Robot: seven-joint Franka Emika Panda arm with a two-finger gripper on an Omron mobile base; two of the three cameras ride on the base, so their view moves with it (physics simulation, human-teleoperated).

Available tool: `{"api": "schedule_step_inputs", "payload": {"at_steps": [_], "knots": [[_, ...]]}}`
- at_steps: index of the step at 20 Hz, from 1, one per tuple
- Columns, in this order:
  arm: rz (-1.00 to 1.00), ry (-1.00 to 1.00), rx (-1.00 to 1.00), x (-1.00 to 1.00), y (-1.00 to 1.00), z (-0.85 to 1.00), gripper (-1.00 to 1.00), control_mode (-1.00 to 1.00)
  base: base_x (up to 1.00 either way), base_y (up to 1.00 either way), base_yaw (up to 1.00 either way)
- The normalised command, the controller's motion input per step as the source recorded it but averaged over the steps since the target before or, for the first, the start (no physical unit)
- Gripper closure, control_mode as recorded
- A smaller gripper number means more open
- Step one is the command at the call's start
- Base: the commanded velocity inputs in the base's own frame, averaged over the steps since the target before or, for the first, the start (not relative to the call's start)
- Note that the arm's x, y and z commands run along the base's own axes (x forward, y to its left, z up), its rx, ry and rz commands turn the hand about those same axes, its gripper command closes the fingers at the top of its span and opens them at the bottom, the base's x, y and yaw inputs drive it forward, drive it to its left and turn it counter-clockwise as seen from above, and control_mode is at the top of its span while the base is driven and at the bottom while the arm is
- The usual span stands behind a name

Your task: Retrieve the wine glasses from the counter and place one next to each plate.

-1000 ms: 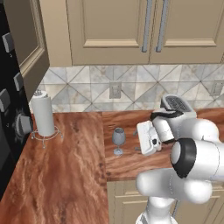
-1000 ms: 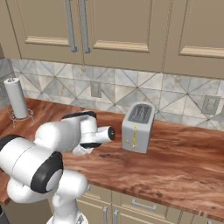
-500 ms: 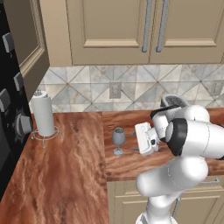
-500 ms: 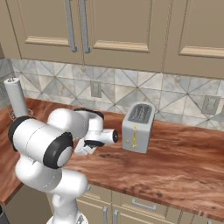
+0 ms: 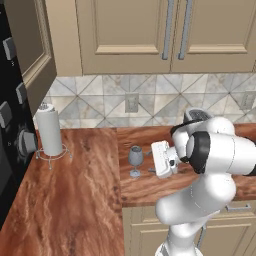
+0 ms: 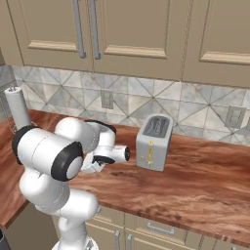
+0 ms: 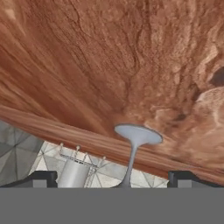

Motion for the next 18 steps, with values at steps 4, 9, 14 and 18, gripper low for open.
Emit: {"api": "schedule_step_inputs", "payload": {"at_steps": [4,9,14,18], "knots": [[0.01,0.13,0.08,0.00,0.11,-0.16,-1.00,-1.00,0.00,0.00,0.00],[0.03,0.13,0.07,0.00,0.09,-0.10,-1.00,-1.00,0.00,0.00,0.00],[0.03,0.10,0.08,0.00,0.10,-0.10,-1.00,-1.00,0.00,0.00,0.00],[0.02,0.04,0.07,0.00,0.12,-0.16,-1.00,-1.00,0.00,0.00,0.00]]}}
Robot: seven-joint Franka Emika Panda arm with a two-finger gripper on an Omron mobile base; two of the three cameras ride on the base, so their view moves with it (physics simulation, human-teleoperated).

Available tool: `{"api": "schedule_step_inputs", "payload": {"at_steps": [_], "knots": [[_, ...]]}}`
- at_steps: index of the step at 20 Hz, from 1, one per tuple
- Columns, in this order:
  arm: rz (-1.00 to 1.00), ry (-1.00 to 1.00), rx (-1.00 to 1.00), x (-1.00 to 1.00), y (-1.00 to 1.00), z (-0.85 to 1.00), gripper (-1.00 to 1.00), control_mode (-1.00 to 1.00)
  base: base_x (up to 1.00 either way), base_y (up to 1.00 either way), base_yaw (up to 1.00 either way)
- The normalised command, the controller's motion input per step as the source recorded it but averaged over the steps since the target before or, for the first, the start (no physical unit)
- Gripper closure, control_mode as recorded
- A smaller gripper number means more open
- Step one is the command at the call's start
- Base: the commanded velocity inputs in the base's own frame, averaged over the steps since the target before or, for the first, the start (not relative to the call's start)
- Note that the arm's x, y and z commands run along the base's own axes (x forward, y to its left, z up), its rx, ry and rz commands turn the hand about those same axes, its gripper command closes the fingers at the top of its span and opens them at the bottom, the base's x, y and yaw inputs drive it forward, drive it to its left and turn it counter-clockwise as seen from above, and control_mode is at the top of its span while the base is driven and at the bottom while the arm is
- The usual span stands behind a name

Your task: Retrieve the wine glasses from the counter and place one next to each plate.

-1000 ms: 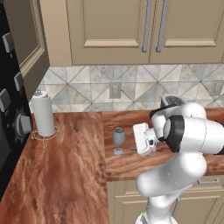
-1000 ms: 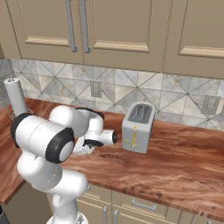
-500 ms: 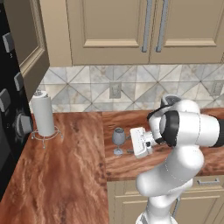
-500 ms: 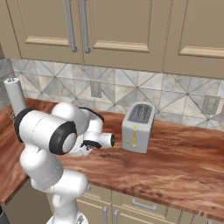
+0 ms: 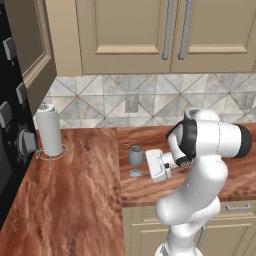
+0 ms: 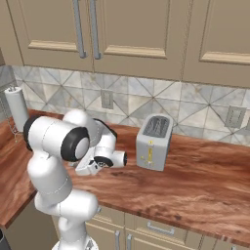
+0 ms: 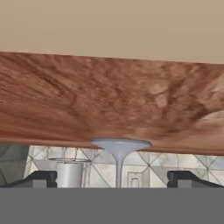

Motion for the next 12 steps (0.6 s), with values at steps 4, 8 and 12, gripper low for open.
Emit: {"api": "schedule_step_inputs", "payload": {"at_steps": [4,8,12], "knots": [[0.00,0.00,0.04,0.04,0.17,-0.21,-1.00,-1.00,0.00,0.00,0.00],[0.00,0.00,0.02,0.19,0.16,-0.24,-1.00,-1.00,0.00,0.00,0.00],[0.00,0.00,0.01,0.21,0.11,-0.21,-1.00,-1.00,0.00,0.00,0.00]]}}
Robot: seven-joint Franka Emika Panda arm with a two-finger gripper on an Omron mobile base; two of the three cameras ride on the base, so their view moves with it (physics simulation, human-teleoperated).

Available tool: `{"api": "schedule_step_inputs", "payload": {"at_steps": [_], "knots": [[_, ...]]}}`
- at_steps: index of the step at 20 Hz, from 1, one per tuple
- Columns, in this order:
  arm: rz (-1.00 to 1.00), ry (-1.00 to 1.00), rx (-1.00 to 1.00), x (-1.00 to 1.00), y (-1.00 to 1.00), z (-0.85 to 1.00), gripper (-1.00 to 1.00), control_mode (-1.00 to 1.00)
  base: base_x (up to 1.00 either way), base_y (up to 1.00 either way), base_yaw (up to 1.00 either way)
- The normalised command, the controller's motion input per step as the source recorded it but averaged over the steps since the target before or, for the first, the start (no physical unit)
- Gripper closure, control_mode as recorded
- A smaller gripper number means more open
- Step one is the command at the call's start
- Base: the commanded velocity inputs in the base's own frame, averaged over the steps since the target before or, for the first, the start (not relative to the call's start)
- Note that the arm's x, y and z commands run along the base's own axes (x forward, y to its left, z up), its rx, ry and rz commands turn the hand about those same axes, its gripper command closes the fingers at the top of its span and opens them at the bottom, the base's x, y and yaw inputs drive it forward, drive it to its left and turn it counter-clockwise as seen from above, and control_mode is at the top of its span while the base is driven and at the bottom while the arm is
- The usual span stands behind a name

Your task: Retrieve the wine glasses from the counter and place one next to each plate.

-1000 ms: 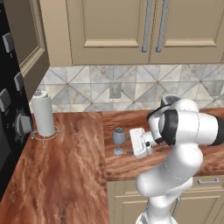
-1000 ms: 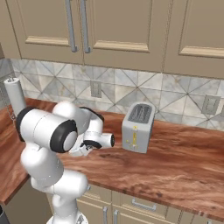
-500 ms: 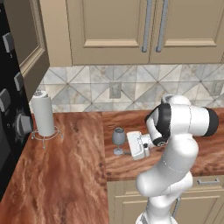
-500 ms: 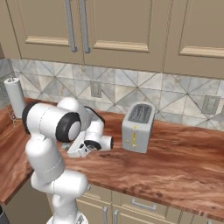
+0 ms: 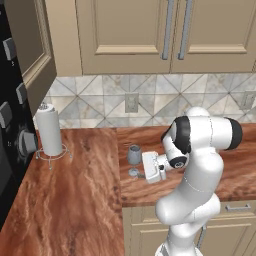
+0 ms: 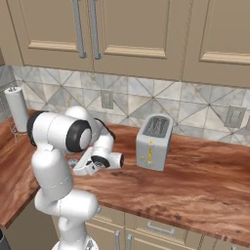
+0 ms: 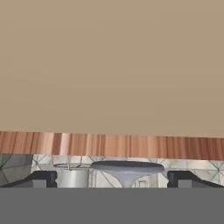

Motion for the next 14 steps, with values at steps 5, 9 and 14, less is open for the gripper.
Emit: {"api": "schedule_step_inputs", "payload": {"at_steps": [5,9,14], "knots": [[0.00,0.00,0.00,0.08,0.11,-0.20,-1.00,-1.00,0.00,0.00,0.00],[0.00,0.01,0.02,0.00,0.00,-0.03,-1.00,-1.00,0.00,0.00,0.00],[0.00,0.06,0.03,0.00,0.00,0.00,-1.00,-1.00,0.00,0.00,0.00]]}}
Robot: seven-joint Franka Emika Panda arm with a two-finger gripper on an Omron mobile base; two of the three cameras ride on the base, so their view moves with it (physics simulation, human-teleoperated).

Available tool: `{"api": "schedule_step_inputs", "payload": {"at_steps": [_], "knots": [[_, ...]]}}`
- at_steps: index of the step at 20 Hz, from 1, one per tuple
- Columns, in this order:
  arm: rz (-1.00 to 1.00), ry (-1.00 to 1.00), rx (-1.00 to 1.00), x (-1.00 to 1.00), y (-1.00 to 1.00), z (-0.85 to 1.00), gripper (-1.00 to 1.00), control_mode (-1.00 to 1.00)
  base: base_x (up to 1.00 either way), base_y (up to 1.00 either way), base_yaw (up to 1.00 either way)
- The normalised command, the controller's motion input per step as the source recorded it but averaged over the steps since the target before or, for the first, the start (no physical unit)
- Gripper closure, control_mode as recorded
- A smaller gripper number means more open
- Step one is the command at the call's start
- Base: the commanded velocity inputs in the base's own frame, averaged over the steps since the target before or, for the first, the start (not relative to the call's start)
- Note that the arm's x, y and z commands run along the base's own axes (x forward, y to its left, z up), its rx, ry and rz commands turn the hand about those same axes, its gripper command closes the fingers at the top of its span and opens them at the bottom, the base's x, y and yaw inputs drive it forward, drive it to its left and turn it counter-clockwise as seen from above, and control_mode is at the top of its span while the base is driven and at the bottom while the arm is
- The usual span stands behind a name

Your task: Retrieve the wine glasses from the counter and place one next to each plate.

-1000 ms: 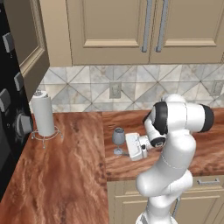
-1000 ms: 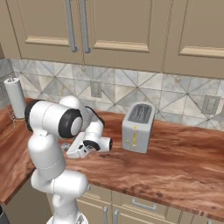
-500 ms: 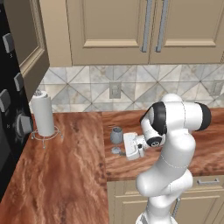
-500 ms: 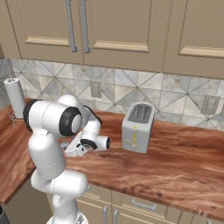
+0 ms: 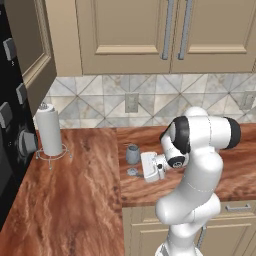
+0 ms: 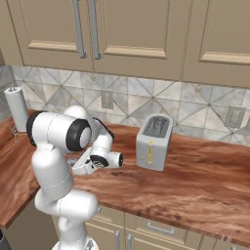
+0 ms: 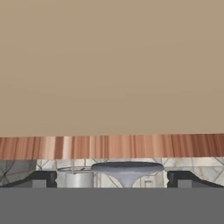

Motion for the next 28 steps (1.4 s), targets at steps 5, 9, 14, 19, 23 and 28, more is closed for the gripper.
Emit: {"api": "schedule_step_inputs", "payload": {"at_steps": [5,9,14,19,23,28], "knots": [[-0.05,0.08,0.01,0.00,0.00,0.00,-1.00,-1.00,0.00,0.00,0.00],[-0.07,0.07,0.00,0.00,0.00,0.00,-1.00,-1.00,0.00,0.00,0.00],[-0.06,0.00,0.00,0.00,0.04,0.00,-1.00,-1.00,0.00,0.00,0.00],[-0.05,0.00,0.00,0.00,0.18,0.00,-1.00,-1.00,0.00,0.00,0.00],[-0.03,0.00,0.00,0.00,0.14,0.00,-1.00,-1.00,0.00,0.00,0.00],[-0.02,0.00,0.00,0.05,0.11,0.00,-1.00,-1.00,0.00,0.00,0.00]]}}
